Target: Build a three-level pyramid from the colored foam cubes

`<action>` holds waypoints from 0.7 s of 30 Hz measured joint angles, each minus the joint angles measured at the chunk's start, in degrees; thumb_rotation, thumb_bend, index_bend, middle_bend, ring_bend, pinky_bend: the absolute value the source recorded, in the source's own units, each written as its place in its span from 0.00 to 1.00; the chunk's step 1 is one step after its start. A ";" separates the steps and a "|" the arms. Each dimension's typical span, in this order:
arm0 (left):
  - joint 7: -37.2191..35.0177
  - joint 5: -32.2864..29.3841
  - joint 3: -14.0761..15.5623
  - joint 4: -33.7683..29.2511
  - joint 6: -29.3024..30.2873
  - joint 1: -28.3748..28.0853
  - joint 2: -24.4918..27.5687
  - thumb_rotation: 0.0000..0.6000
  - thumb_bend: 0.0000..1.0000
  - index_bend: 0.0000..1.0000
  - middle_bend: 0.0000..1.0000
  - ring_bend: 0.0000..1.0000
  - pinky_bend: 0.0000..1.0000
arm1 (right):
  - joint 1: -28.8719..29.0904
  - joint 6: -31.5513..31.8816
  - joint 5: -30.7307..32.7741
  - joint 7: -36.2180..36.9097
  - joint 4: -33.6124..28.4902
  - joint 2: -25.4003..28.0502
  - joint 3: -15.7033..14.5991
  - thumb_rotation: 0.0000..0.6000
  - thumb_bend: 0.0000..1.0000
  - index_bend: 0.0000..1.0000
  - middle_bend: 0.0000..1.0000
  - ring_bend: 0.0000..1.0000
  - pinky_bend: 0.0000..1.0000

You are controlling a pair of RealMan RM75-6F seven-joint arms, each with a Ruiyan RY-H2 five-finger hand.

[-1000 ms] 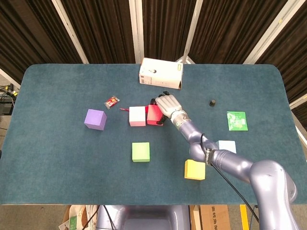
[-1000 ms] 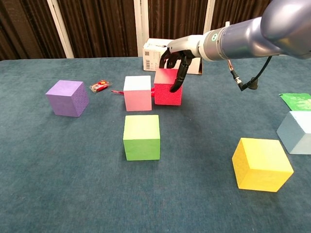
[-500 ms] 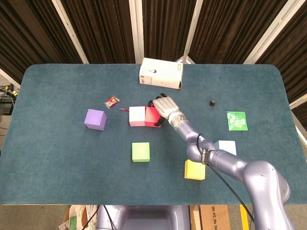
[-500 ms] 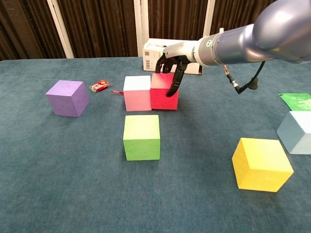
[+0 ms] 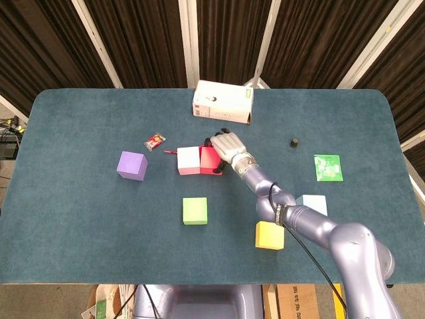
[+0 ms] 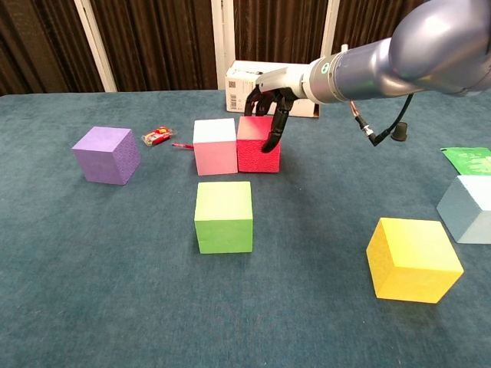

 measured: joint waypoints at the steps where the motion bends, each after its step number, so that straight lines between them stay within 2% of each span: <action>1: 0.01 -0.01 -0.01 -0.01 0.02 0.01 0.00 1.00 0.36 0.17 0.00 0.00 0.02 | 0.09 -0.16 0.03 0.12 0.22 -0.04 -0.09 1.00 0.35 0.42 0.37 0.16 0.00; 21: 0.08 0.14 0.04 -0.19 0.22 0.12 0.00 1.00 0.36 0.17 0.00 0.00 0.02 | 0.74 -0.72 -1.09 1.95 0.75 0.11 -1.32 1.00 0.35 0.41 0.34 0.15 0.00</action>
